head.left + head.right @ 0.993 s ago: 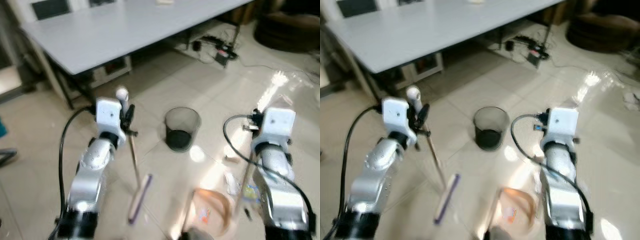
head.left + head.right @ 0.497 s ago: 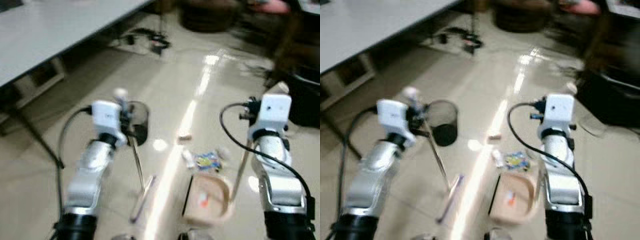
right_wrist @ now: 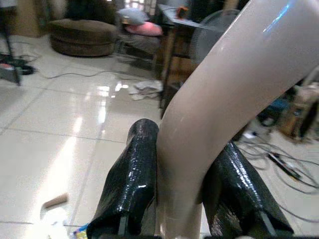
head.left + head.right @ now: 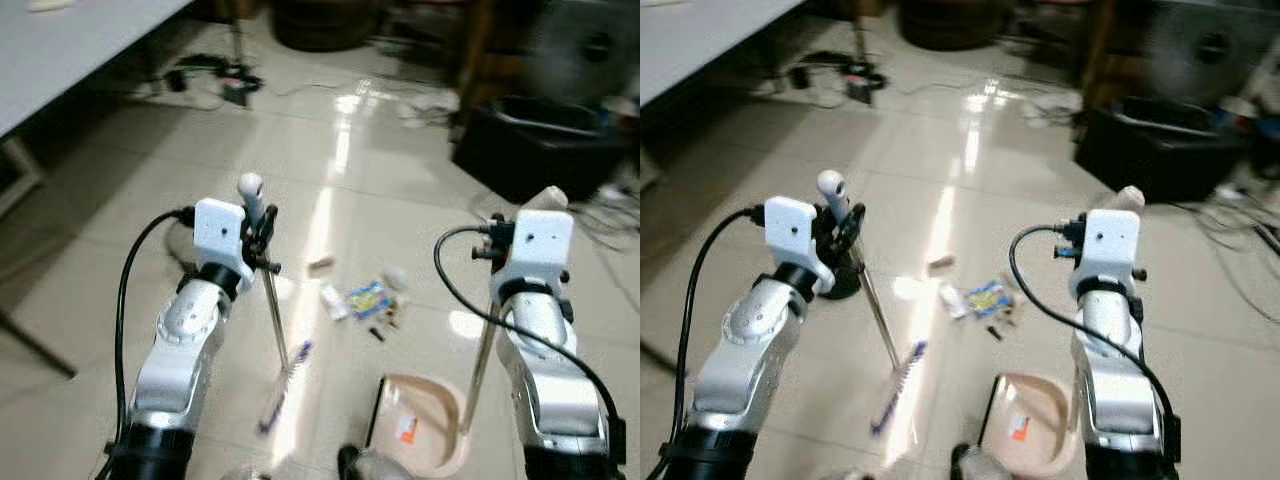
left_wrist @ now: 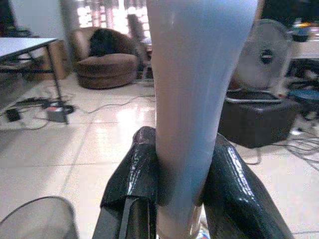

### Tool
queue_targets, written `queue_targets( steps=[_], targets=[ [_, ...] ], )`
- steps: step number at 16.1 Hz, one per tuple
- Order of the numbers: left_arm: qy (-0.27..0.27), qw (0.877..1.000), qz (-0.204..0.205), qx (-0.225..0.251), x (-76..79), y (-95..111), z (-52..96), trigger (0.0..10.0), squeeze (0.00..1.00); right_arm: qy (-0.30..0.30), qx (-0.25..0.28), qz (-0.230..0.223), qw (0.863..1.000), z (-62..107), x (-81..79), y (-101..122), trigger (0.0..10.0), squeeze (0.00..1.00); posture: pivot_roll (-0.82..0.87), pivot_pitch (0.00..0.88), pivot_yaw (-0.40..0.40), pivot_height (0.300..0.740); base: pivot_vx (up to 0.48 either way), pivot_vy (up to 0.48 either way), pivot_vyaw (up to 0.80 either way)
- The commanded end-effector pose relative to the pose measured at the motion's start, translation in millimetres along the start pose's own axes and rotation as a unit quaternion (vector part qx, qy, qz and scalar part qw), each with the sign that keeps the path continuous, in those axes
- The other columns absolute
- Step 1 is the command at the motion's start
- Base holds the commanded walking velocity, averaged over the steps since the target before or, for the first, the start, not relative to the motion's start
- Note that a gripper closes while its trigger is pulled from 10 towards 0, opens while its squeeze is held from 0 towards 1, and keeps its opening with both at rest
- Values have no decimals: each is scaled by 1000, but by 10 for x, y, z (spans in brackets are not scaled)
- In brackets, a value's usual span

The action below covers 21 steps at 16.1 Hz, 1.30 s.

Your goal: Sweep floor

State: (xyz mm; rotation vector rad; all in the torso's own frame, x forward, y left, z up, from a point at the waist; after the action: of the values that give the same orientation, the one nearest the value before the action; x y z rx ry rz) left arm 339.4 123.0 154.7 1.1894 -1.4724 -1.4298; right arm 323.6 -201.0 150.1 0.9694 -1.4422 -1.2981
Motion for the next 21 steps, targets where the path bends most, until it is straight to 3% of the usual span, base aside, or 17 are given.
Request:
queue_targets(
  steps=[1, 4, 7, 11, 18, 21],
  targets=[
    [-6, 1000, -7, 21, 7, 97, -5, 10000, 0, -1, 6, 3, 1000, 11, 33, 42, 10000, 0, -48, 76, 4, 740, 307, 0, 0],
    [-9, 1000, -12, 23, 7, 93, 1, 10000, 0, -11, 15, 39, 999, -7, 51, 30, 10000, 0, -47, 65, 3, 740, 307, 0, 0],
    [-12, 1000, -15, 22, 18, 81, 2, 10000, 0, -2, 10, -17, 1000, 23, 28, 35, 10000, 0, -48, 55, 9, 740, 309, 0, 0],
    [-19, 999, -19, 22, 36, 70, -5, 10000, 0, 7, 13, -18, 1000, 42, -11, 31, 10000, 0, -48, 49, 16, 740, 311, 0, -703],
    [-13, 1000, -14, 22, 31, 70, -22, 10000, 0, 3, 23, -25, 999, 46, 25, 50, 10000, 0, -46, 69, 18, 740, 307, 0, 0],
    [-12, 1000, -15, 23, 32, 80, -21, 10000, 0, 2, 26, -2, 1000, 38, 53, 46, 10000, 0, -41, 67, 20, 740, 305, 0, 0]
  ],
)
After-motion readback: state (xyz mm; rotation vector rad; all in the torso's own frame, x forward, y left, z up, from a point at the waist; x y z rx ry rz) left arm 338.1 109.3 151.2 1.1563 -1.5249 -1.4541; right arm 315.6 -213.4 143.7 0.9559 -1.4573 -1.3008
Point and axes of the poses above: a point about 5 cm out from each wrist's last joint towards the gripper, its own z axis pointing back from the gripper into the wrist, its own y axis along the axis of the wrist's last joint, x = y × z, the point moved 5 cm from there along -z, pointing out of the wrist towards the gripper, and after that the axes turned 2 degrees about -z, right-handed, at the moved point
